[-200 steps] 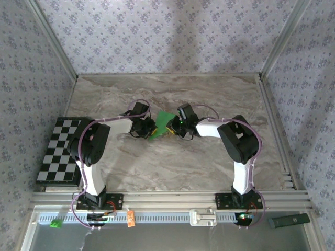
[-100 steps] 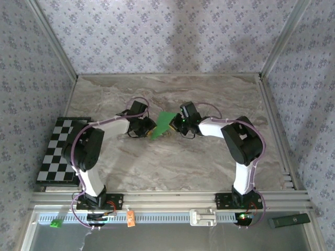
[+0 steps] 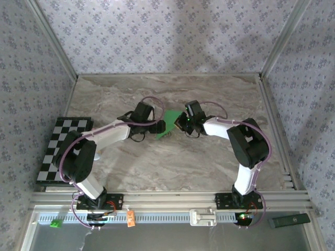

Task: Fold a paper plane with a square sheet of paper (pick it up from the middle)
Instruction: Fold the wing for the fifth time at the center of the table.

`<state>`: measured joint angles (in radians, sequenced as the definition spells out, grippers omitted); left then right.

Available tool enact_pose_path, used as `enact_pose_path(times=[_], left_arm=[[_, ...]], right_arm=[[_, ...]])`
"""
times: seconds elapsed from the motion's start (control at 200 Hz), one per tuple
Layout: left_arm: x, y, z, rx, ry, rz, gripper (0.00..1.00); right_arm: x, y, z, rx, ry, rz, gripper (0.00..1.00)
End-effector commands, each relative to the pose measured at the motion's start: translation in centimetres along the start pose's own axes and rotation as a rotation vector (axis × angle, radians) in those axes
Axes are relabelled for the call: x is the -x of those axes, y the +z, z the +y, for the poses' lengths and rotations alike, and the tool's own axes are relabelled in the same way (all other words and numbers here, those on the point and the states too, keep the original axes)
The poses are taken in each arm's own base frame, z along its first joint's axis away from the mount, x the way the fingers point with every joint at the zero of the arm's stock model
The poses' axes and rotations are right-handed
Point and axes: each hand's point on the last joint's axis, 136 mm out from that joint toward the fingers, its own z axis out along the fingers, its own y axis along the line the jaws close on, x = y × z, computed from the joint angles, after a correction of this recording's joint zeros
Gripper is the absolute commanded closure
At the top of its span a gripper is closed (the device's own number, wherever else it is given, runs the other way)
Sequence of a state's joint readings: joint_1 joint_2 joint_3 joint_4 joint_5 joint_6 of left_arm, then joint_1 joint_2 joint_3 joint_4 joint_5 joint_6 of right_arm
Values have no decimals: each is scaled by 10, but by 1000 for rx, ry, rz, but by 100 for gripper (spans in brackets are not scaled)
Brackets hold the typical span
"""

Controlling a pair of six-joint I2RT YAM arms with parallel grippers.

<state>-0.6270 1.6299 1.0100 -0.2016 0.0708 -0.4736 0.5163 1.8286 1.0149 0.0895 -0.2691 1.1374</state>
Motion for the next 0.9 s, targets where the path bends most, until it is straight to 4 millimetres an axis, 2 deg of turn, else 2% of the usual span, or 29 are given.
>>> enact_pose_path(times=[0.0, 0.235, 0.535, 0.695, 0.895], left_arm=[[-1, -2, -9, 26, 263, -46, 23], [-15, 16, -41, -15, 532, -69, 35], [-20, 39, -40, 38, 687, -61, 44], [-17, 46, -39, 64, 704, -60, 53], [-22, 53, -41, 61, 714, -43, 57]], right_arm=[[1, -9, -5, -29, 34, -2, 100], [0, -10, -4, -27, 71, 21, 100], [4, -17, 0, -8, 104, 34, 100], [3, -18, -2, -11, 111, 40, 100], [3, -17, -2, -12, 120, 48, 100]])
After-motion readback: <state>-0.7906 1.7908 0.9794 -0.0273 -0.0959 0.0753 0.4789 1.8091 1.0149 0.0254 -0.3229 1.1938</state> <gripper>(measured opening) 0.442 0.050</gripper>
